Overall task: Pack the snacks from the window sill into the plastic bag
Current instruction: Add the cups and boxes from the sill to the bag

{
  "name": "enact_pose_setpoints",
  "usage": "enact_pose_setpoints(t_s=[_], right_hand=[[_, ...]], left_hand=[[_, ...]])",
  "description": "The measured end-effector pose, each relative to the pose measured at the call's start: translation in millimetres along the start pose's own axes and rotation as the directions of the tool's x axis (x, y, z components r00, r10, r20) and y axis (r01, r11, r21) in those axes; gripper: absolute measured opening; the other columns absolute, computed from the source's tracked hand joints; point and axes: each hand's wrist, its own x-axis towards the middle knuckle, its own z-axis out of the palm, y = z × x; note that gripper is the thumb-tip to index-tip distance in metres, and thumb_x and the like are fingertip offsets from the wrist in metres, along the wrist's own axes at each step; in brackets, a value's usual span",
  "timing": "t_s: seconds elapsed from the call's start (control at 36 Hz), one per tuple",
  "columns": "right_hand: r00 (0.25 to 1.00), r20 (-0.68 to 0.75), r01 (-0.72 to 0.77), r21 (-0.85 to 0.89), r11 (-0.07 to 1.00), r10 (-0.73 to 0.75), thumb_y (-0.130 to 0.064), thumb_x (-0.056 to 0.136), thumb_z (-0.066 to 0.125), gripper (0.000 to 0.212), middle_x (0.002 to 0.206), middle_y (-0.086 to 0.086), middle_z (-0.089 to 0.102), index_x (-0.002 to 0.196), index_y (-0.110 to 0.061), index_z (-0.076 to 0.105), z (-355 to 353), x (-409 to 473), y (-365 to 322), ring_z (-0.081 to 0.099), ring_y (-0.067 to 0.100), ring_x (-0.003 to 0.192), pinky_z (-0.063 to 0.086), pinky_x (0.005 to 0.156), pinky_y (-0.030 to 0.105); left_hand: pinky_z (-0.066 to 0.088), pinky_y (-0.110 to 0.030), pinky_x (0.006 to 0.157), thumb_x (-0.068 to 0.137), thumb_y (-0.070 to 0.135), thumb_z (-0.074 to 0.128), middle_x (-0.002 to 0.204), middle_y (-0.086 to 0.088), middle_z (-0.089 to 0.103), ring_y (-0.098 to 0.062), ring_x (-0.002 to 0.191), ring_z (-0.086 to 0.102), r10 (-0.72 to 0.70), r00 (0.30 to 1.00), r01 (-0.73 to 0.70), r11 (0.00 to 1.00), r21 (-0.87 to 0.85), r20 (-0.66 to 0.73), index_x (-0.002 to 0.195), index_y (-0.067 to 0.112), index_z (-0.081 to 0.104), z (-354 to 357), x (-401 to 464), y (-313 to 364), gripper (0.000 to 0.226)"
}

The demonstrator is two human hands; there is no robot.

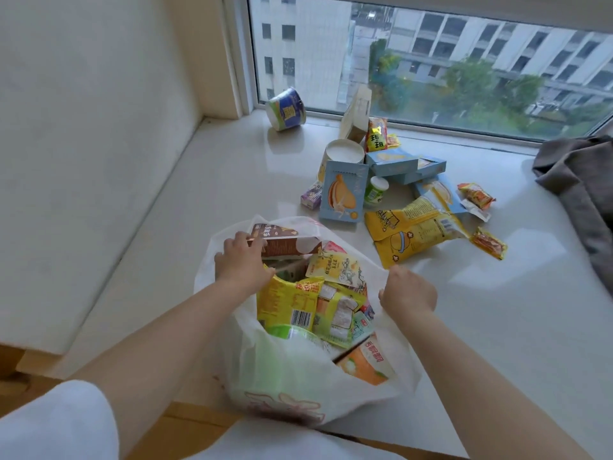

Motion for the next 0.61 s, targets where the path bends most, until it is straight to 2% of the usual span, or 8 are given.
enact_pose_setpoints(t_s=[0.11, 0.17, 0.22, 0.28, 0.36, 0.42, 0.5, 0.61], right_hand=[[0.996, 0.043, -0.076, -0.072, 0.995, 0.079, -0.008, 0.089, 0.046, 0.027, 0.105, 0.0, 0.064, 0.109, -0.018, 0.06, -2, 7, 1, 0.063, 0.022, 0.094, 0.041, 0.061, 0.025], [0.994, 0.04, -0.101, -0.049, 0.994, 0.102, -0.012, 0.09, 0.046, 0.024, 0.106, 0.0, 0.064, 0.109, -0.019, 0.06, -2, 9, 3, 0.062, 0.022, 0.095, 0.04, 0.061, 0.025], [0.993, 0.006, -0.115, 0.014, 0.993, 0.115, -0.018, 0.093, 0.044, 0.021, 0.106, 0.002, 0.064, 0.106, -0.019, 0.06, -2, 11, 6, 0.061, 0.023, 0.094, 0.039, 0.061, 0.025], [0.992, -0.042, -0.114, 0.062, 0.992, 0.116, -0.025, 0.096, 0.039, 0.023, 0.102, 0.004, 0.064, 0.103, -0.017, 0.06, -3, 13, 9, 0.059, 0.025, 0.087, 0.039, 0.06, 0.026], [0.991, -0.068, -0.109, 0.129, 0.986, 0.118, -0.036, 0.097, 0.036, 0.033, 0.091, 0.005, 0.06, 0.093, -0.014, 0.06, -3, 17, 13, 0.054, 0.024, 0.079, 0.038, 0.058, 0.026], [0.984, -0.064, -0.14, 0.319, 0.937, 0.168, -0.036, 0.096, 0.038, 0.035, 0.081, 0.005, 0.057, 0.079, -0.012, 0.058, -2, 21, 15, 0.053, 0.025, 0.076, 0.036, 0.055, 0.027], [0.957, -0.087, -0.153, 0.662, 0.734, 0.278, -0.026, 0.095, 0.04, 0.038, 0.064, 0.006, 0.049, 0.064, -0.008, 0.051, -15, 28, 15, 0.047, 0.026, 0.069, 0.029, 0.052, 0.029], [0.903, -0.188, -0.095, 0.788, 0.608, 0.385, -0.022, 0.091, 0.04, 0.035, 0.065, 0.011, 0.049, 0.067, -0.002, 0.054, -51, 36, 24, 0.046, 0.028, 0.069, 0.031, 0.059, 0.033]], left_hand=[[0.034, -0.05, 0.103, 0.079, 0.029, 0.065, 0.155, -0.011, 0.001, -0.037, 0.137, 0.02, -0.138, 0.986, 0.141, 0.99, -0.025, 0.091, 0.147, 0.03, 0.012, 12, 22, -7, 0.086], [0.038, -0.047, 0.099, 0.083, 0.03, 0.063, 0.155, -0.012, 0.001, -0.037, 0.132, 0.03, -0.179, 0.977, 0.186, 0.981, -0.05, 0.117, 0.149, 0.029, 0.005, 16, 31, -16, 0.088], [0.042, -0.045, 0.095, 0.091, 0.03, 0.052, 0.153, -0.014, 0.015, -0.036, 0.125, 0.043, -0.23, 0.967, 0.241, 0.965, -0.106, 0.105, 0.15, 0.025, 0.003, 18, 40, -24, 0.077], [0.043, -0.042, 0.093, 0.096, 0.031, 0.041, 0.144, -0.015, 0.036, -0.036, 0.12, 0.049, -0.282, 0.954, 0.295, 0.945, -0.143, 0.103, 0.149, 0.018, 0.017, 19, 49, -32, 0.06], [0.044, -0.037, 0.091, 0.097, 0.027, 0.04, 0.129, -0.018, 0.055, -0.037, 0.116, 0.053, -0.312, 0.937, 0.342, 0.909, -0.239, 0.155, 0.126, 0.007, 0.054, 17, 57, -40, 0.037], [0.041, -0.037, 0.094, 0.1, 0.024, 0.038, 0.129, -0.021, 0.055, -0.037, 0.118, 0.051, -0.326, 0.934, 0.358, 0.853, -0.38, 0.147, 0.122, 0.004, 0.058, 12, 61, -39, 0.036], [0.038, -0.038, 0.097, 0.102, 0.023, 0.03, 0.128, -0.023, 0.055, -0.038, 0.118, 0.05, -0.332, 0.943, 0.279, 0.804, -0.524, -0.007, 0.12, 0.001, 0.058, -7, 62, -32, 0.04], [0.034, -0.033, 0.076, 0.1, 0.02, 0.032, 0.106, -0.025, 0.061, -0.033, 0.093, 0.053, -0.363, 0.905, 0.156, 0.769, -0.62, -0.223, 0.099, -0.002, 0.059, -44, 59, -37, 0.035]])
